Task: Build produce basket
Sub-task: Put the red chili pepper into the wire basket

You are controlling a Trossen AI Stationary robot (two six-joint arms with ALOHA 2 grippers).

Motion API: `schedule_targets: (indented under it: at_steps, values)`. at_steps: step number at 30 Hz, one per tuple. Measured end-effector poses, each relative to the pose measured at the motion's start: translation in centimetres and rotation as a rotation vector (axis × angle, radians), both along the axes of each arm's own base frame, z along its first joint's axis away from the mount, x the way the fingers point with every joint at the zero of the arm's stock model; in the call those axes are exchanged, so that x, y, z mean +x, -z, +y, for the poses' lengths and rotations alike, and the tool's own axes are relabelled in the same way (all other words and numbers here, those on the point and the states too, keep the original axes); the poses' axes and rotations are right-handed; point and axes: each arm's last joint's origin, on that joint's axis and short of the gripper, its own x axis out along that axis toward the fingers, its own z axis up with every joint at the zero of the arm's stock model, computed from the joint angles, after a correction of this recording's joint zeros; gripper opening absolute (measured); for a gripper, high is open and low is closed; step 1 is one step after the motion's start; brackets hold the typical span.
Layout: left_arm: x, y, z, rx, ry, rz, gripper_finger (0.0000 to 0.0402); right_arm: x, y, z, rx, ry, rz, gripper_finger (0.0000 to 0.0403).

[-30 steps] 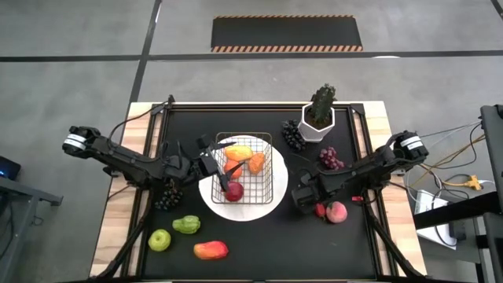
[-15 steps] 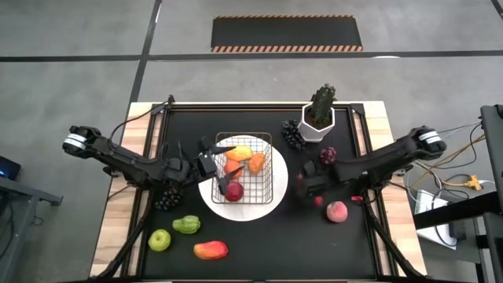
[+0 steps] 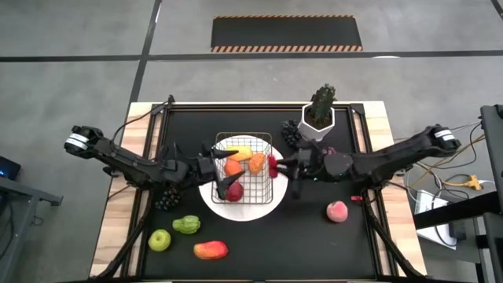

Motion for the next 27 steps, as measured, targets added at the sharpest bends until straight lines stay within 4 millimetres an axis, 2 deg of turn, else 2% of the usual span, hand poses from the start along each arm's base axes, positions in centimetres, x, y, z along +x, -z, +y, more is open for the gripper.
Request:
schedule_targets:
  at_steps: [6,9,14,19,27]
  values:
    - [-0.1,-0.4,0.0,-0.010,0.000,-0.035,0.0299,2.8,4.2,0.6,-0.008,-0.026,0.020,0.0061]
    - [-0.1,-0.5,0.0,-0.011,0.000,-0.038,0.0299,3.8,5.2,0.8,0.000,-0.022,0.037,0.0075]
    - [-0.1,-0.5,0.0,-0.011,0.000,-0.038,0.0299,4.6,5.3,1.0,0.028,-0.019,0.032,0.0133]
    - [-0.1,-0.5,0.0,-0.010,0.000,-0.037,0.0299,4.4,5.3,0.9,0.033,-0.017,0.057,0.0196]
    - [-0.1,-0.2,-0.1,-0.054,0.013,-0.040,0.0299,2.4,2.7,0.5,-0.089,-0.034,0.072,0.0239]
